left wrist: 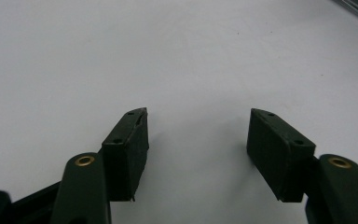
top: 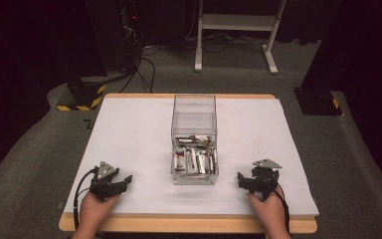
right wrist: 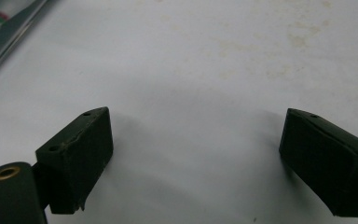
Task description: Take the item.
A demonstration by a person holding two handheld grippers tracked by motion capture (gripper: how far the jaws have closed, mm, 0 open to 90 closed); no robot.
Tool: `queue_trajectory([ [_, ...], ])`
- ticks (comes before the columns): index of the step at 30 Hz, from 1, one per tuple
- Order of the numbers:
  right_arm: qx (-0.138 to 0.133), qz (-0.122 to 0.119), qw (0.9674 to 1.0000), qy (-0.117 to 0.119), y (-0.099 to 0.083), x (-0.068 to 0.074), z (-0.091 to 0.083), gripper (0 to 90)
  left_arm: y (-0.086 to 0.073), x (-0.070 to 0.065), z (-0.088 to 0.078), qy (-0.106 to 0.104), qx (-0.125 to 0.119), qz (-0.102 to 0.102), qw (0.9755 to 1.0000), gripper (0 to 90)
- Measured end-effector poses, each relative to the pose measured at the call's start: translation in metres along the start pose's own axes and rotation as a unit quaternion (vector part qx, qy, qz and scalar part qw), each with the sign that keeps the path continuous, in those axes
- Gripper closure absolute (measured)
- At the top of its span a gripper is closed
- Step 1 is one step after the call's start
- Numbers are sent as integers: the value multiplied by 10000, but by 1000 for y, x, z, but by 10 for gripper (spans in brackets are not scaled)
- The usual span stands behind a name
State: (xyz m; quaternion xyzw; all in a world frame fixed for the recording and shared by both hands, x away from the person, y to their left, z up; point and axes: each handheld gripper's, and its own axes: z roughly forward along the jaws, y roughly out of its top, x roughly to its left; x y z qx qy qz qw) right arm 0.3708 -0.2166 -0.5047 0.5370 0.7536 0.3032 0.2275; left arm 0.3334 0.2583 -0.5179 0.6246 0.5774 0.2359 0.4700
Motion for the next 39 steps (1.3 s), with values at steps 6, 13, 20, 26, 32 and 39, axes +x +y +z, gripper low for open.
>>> queue_trajectory([
  [6, -20, -60, 10000, 56, -8, 3, -7, 95, 0, 0, 0, 7, 6, 20, 10000, 388],
  [13, -42, -53, 9999, 88, -9, 3, -7, 94, 0, 0, 0, 1, -11, -34, 10000, 387],
  [20, 12, -89, 9999, 89, -10, 4, -10, 95, 0, -1, 0, -10, -7, -39, 10000, 377],
  [26, 42, -94, 9999, 111, -11, 5, -12, 95, 0, -1, 1, 22, -14, -59, 10000, 375],
  [32, 24, -160, 9997, 165, -13, 4, -14, 95, 1, -2, 1, 46, 46, -25, 10000, 373],
  [39, 31, -183, 9996, 202, -17, 4, -17, 95, 2, -2, 1, 56, 53, -84, 9999, 375],
])
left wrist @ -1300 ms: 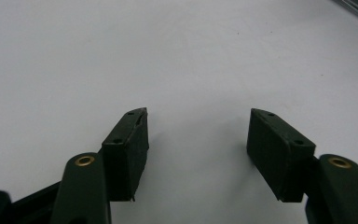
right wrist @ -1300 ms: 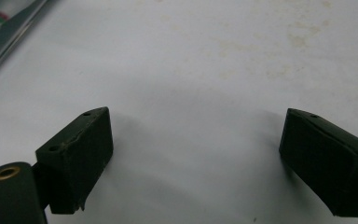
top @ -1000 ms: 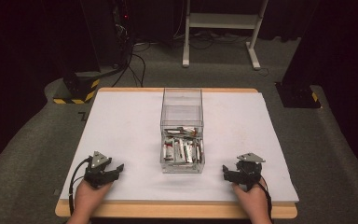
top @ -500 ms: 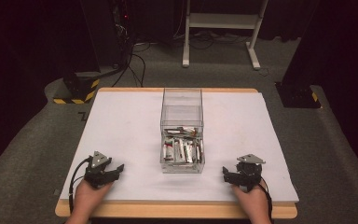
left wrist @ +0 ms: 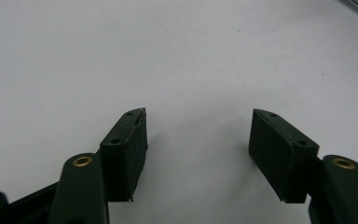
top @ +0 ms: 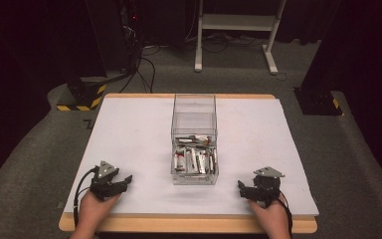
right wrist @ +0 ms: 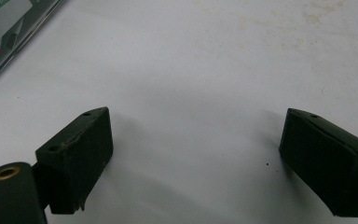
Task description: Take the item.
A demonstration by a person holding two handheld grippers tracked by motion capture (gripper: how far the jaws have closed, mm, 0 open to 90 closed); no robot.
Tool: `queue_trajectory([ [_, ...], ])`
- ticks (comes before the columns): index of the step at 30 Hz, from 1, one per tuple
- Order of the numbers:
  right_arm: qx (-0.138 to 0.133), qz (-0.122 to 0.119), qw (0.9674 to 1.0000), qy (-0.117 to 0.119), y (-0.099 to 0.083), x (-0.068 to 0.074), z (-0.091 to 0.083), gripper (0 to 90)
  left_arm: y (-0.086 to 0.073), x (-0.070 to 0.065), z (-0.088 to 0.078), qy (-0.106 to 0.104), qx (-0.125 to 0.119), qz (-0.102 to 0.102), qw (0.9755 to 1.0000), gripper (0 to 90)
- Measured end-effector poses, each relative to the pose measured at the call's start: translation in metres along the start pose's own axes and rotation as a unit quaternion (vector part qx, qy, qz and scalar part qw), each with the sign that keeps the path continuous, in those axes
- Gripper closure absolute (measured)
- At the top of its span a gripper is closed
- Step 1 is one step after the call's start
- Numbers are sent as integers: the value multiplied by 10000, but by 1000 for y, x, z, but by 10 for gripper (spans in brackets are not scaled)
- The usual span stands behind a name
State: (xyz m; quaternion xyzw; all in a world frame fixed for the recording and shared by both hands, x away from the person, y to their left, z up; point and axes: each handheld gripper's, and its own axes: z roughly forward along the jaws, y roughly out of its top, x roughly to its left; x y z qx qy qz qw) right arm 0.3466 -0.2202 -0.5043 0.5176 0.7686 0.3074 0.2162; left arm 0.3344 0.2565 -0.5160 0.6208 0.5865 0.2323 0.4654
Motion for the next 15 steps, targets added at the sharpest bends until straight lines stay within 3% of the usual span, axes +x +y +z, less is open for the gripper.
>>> queue_trajectory([
  [8, -32, -6, 10000, -4, 0, 0, 0, 93, 4, 4, -5, -77, 10, -59, 10000, 380],
  [11, -26, 4, 10000, -1, 0, 0, 0, 93, 7, 1, -7, -135, -123, -195, 9996, 387],
  [12, -33, -7, 10000, -2, 0, 0, 0, 93, 8, 1, -9, -123, -120, -91, 9998, 387],
  [14, -23, 15, 10000, 4, -1, 0, 0, 93, 9, -2, -10, -157, -186, -100, 9997, 389],
  [15, -24, 11, 10000, 4, 0, 0, 0, 92, 9, -5, -10, -163, -275, -206, 9993, 390],
])
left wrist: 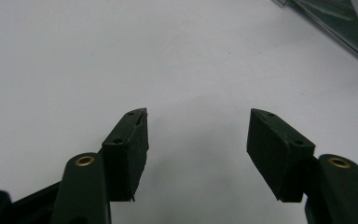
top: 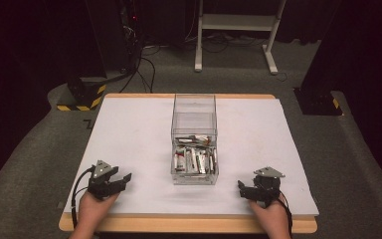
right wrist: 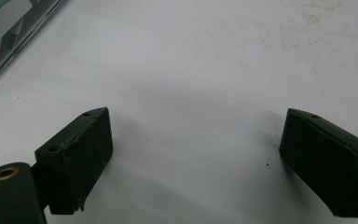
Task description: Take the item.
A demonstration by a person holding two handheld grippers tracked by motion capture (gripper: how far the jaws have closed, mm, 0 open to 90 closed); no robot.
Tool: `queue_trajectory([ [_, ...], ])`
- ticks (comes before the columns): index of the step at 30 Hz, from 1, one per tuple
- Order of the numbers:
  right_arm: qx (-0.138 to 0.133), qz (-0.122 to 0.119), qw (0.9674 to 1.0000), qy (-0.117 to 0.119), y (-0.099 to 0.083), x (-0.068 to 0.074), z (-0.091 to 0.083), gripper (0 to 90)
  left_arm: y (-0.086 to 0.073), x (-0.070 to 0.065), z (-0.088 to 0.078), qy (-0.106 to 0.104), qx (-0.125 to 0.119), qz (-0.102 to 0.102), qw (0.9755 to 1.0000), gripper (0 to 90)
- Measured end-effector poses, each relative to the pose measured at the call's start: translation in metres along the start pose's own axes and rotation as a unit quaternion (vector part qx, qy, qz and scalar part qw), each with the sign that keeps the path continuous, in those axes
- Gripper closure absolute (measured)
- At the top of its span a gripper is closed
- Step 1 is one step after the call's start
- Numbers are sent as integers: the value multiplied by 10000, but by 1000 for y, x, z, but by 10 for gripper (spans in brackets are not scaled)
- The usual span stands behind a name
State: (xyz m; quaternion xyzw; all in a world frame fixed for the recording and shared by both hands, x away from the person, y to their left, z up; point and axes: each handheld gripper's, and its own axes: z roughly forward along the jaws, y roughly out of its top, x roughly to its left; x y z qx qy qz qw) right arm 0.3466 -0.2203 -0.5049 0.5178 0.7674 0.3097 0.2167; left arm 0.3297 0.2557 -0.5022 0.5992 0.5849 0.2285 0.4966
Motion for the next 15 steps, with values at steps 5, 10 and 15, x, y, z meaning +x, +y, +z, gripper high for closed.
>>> queue_trajectory([
  [5, -5, -22, 10000, 3, 0, 0, 0, 93, 2, -8, -4, -61, -69, 116, 9999, 396],
  [10, -4, -21, 10000, 3, 0, 0, 0, 93, 4, -18, -8, -198, -223, 44, 9995, 401],
  [15, -10, -23, 10000, 0, 0, 0, 0, 93, 5, -23, -12, -295, -255, 105, 9992, 411],
])
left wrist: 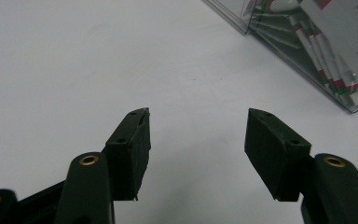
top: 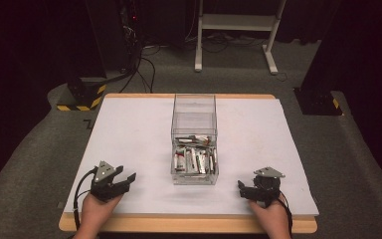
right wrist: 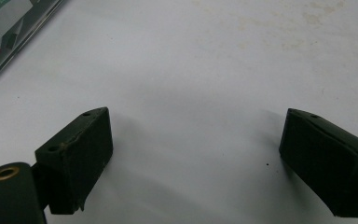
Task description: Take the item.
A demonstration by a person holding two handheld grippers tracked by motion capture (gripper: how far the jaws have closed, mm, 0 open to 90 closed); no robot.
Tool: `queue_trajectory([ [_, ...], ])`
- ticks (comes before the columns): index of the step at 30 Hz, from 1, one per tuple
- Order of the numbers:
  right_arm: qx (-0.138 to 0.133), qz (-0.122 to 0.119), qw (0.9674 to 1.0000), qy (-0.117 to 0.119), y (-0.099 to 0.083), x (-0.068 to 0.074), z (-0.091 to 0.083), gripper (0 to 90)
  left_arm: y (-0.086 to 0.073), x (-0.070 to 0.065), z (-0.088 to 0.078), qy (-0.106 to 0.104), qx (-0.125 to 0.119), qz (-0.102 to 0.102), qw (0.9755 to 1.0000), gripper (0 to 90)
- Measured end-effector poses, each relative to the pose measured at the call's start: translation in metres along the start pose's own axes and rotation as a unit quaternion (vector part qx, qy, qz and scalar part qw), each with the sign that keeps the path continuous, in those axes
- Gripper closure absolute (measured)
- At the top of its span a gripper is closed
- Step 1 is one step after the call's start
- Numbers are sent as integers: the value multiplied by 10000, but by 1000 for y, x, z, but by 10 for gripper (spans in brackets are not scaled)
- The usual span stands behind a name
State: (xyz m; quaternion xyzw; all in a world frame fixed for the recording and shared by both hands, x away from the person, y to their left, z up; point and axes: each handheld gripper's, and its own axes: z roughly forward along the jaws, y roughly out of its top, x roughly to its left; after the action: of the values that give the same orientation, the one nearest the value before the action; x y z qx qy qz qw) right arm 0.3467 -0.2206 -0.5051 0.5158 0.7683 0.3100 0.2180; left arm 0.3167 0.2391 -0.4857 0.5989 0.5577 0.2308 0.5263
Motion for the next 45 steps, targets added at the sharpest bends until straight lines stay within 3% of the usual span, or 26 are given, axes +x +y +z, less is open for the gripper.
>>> queue_trajectory([
  [5, -6, 4, 10000, -7, 0, 0, 0, 93, -2, -6, 2, -79, -50, -68, 9999, 439],
  [10, 22, 16, 10000, 3, 0, 0, 0, 93, 0, -13, 1, -208, 7, -5, 9998, 439],
  [13, 12, 15, 10000, -2, 0, 0, 0, 93, 1, -20, 1, -273, -109, -121, 9995, 434],
  [14, 7, 6, 10000, -5, 0, 0, 0, 93, 1, -21, 0, -302, -62, -42, 9995, 432],
  [17, 22, 8, 10000, 1, 0, 0, 0, 93, 4, -26, 0, -382, -132, -123, 9991, 428],
  [19, 24, 8, 10000, 1, 0, 0, 0, 93, 5, -28, 0, -409, -110, -34, 9991, 418],
  [26, 33, 4, 10000, 2, 1, 0, 0, 93, 11, -38, 4, -439, -185, -7, 9989, 417],
  [29, 30, 4, 10000, 0, 0, 0, 0, 93, 14, -42, 5, -533, -183, -162, 9983, 417],
  [32, 28, 6, 10000, 3, 0, 0, 0, 93, 18, -43, 4, -563, -146, -76, 9983, 418],
  [36, 29, 5, 10000, 1, 0, 0, 0, 93, 22, -47, 4, -599, -205, -149, 9979, 420],
  [43, 27, 4, 10000, 5, 0, 0, 0, 93, 29, -56, 4, -685, -289, -105, 9972, 421],
  [45, 28, 4, 10000, 6, 0, 0, 0, 93, 31, -60, 4, -715, -280, -20, 9970, 425],
])
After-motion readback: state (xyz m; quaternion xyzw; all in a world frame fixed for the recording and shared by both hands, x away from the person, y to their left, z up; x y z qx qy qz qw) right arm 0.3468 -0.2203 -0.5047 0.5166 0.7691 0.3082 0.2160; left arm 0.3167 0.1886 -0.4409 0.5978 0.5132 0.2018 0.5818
